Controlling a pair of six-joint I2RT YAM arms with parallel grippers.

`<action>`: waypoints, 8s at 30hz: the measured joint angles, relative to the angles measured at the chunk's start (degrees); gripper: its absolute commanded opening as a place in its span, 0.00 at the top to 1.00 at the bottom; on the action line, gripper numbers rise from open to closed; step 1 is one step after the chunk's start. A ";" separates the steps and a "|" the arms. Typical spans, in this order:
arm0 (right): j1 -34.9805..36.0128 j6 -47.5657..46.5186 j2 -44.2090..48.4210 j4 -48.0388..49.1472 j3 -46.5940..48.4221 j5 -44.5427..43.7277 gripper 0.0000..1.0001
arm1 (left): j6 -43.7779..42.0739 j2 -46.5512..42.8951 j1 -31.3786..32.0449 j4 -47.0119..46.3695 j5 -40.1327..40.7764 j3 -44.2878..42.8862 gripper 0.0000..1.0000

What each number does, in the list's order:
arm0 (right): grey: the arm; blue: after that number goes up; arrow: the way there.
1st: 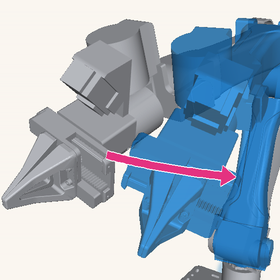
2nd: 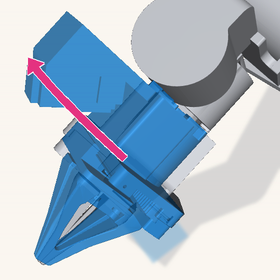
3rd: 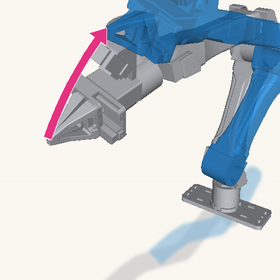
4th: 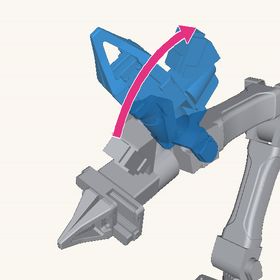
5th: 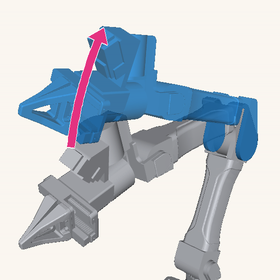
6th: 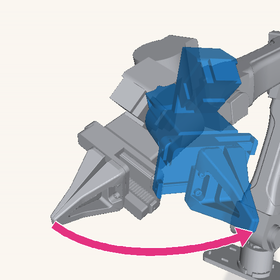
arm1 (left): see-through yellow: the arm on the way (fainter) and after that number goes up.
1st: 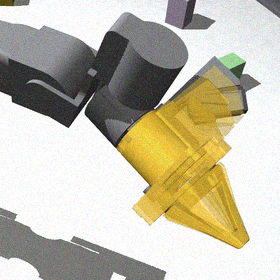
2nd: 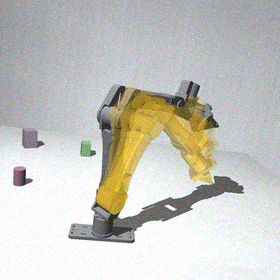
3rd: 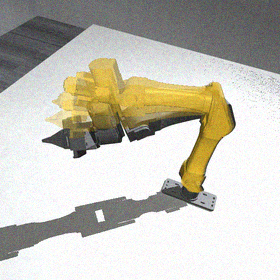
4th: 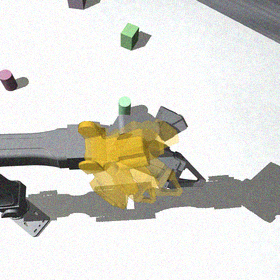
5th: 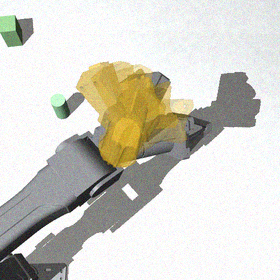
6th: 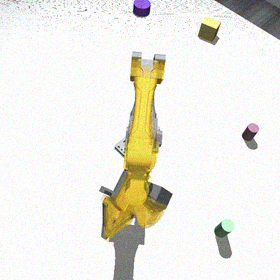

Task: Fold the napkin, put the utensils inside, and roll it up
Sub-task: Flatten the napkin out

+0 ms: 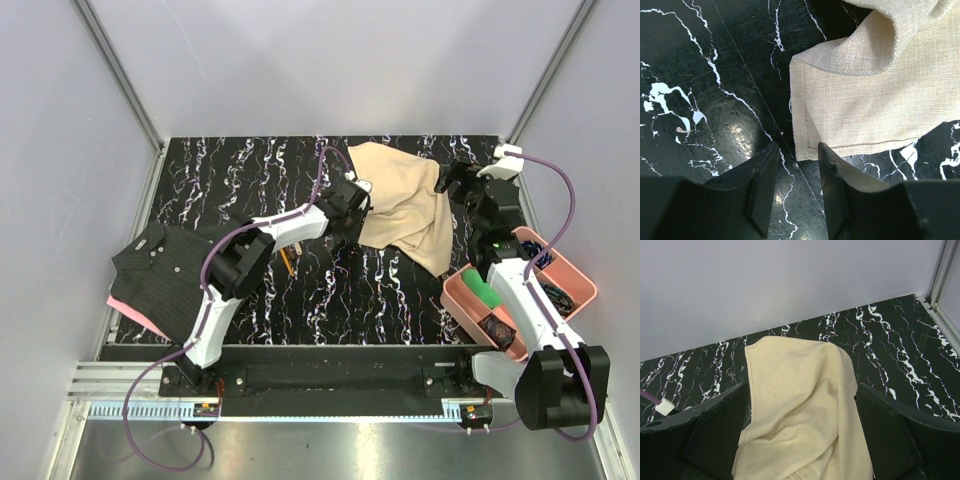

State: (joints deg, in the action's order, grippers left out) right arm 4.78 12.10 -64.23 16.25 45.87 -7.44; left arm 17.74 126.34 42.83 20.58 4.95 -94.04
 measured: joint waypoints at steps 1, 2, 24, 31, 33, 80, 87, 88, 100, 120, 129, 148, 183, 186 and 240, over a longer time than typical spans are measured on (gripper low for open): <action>0.00 0.00 0.00 0.00 0.00 0.00 0.04 | -0.04 0.04 0.02 0.02 0.17 -0.02 0.65; 0.00 0.00 0.00 -0.02 0.00 0.00 0.04 | -0.17 0.04 0.02 0.11 0.28 -0.02 0.69; 0.00 0.28 -5.49 -2.47 3.21 3.72 0.04 | 0.72 -5.07 -6.32 -6.64 -4.63 9.49 1.00; 1.29 2.75 -19.56 -8.41 12.63 13.60 0.08 | 0.74 -13.60 -14.82 -8.41 -3.96 21.42 1.00; 3.04 3.41 -23.32 -10.91 14.67 15.30 0.08 | 0.74 -15.45 -15.56 -8.74 -3.67 23.47 1.00; 14.84 4.42 -29.05 -56.65 23.76 2.12 0.91 | 0.68 -25.55 -26.14 -16.59 -9.07 26.99 1.00; 11.45 -0.70 -42.10 -52.76 46.38 -1.68 0.30 | 0.79 -26.25 -28.68 -17.31 -9.05 28.02 1.00; 10.75 -1.16 -44.33 -52.06 48.02 -1.42 0.26 | 0.83 -26.25 -28.79 -17.20 -9.07 28.17 1.00; 9.49 0.61 -37.44 -51.52 31.91 6.08 0.24 | 0.96 -25.66 -28.92 -17.33 -9.44 28.20 1.00; 9.29 4.33 -52.04 -41.09 42.66 21.84 0.31 | 1.38 -24.72 -28.92 -17.27 -10.71 28.20 1.00; 4.39 5.81 -57.75 -41.55 45.03 23.37 0.32 | 1.33 -24.72 -28.92 -17.25 -10.69 28.20 1.00; 2.34 5.49 -62.18 -40.89 50.38 24.96 0.48 | 1.33 -24.72 -28.92 -17.25 -10.75 28.20 1.00; 2.34 1.81 -22.29 -40.87 41.40 18.56 1.00 | 6.71 -42.75 -30.56 -21.57 -15.50 30.82 1.00; 2.34 0.52 -13.44 -40.54 39.60 15.98 1.00 | 7.45 -48.04 -30.84 -21.59 -15.76 30.82 1.00; 0.46 -13.09 0.39 -32.74 49.35 13.60 1.00 | 10.43 -61.72 -32.54 -27.85 -23.26 9.79 1.00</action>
State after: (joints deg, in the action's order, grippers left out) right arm 5.23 -0.99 -63.83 -16.49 95.22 6.15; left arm 28.16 64.62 10.28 -7.27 -18.31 -84.25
